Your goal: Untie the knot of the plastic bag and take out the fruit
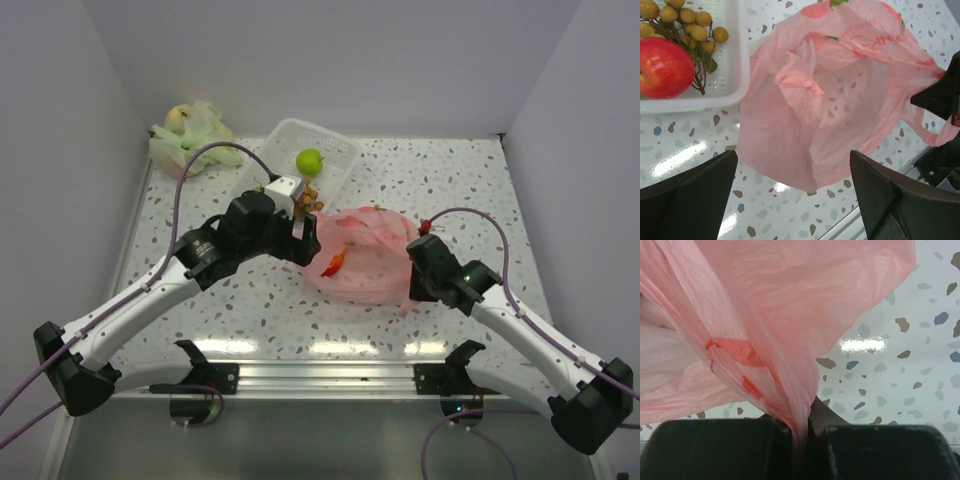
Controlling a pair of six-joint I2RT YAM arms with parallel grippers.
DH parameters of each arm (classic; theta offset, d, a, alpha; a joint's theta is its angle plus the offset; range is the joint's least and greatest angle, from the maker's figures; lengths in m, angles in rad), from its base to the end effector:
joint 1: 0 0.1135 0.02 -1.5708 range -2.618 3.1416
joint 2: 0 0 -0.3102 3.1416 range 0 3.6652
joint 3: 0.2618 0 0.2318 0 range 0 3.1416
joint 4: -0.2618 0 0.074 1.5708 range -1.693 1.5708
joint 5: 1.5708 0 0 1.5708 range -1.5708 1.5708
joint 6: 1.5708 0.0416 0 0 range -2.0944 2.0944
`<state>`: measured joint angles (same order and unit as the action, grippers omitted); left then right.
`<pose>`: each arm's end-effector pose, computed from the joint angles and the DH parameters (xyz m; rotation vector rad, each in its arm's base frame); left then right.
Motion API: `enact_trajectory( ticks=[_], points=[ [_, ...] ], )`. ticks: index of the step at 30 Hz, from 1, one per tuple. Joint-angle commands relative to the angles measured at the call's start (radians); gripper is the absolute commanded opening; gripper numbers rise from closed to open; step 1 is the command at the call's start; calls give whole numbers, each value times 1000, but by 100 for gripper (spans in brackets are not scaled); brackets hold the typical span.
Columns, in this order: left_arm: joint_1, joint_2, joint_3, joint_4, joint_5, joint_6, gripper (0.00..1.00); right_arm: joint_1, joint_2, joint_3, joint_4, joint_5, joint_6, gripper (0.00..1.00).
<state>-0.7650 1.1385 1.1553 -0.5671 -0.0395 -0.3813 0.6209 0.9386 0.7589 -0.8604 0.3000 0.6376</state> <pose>0.1536 -0.1452 0.3985 0.3933 2.1517 -0.6275 0.1091 0.0629 0.2847 0.1255 2.5388 0.0959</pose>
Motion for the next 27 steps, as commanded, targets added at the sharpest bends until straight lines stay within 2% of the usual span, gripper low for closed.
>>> enact_trajectory(
  ticks=[1, 6, 9, 10, 13, 14, 16, 17, 18, 21, 23, 26, 27],
  points=[
    [-81, 6, -38, 6, -136, 15, 100, 0, 3, 39, 23, 28, -29, 3],
    [-172, 92, -63, 62, -221, 4, 100, 0, 5, 23, 27, 28, -32, 3],
    [-183, 153, -104, 139, -315, -34, 100, 0, 0, 4, 47, 19, -23, 3],
    [-181, 176, -109, 147, -385, -69, 99, 0, 2, -4, 55, 8, -16, 3],
    [-180, 283, -57, 150, -476, -102, 76, 0, 3, -27, 81, -9, 8, 3],
    [-181, 332, -28, 145, -471, -99, 50, 0, 5, -44, 89, -18, 28, 3],
    [-198, 371, 99, 127, -416, -84, 27, 0, 5, -67, 106, -28, 43, 2],
    [-220, 394, 144, 118, -419, -71, 8, 0, 6, -75, 110, -35, 54, 2],
    [-247, 405, 241, 104, -436, -61, 1, 0, 9, -85, 119, -35, 69, 1],
    [-428, 432, 432, 27, -526, -18, 0, 0, 15, -108, 138, -22, 96, 0],
    [-499, 413, 471, 6, -568, -7, 0, 0, 17, -122, 144, -16, 111, 0],
    [-563, 319, 414, 30, -585, -59, 0, -1, 20, -139, 159, -7, 119, 0],
    [-563, 290, 320, 45, -579, -82, 0, -1, 23, -139, 158, -4, 122, 0]
  ],
)
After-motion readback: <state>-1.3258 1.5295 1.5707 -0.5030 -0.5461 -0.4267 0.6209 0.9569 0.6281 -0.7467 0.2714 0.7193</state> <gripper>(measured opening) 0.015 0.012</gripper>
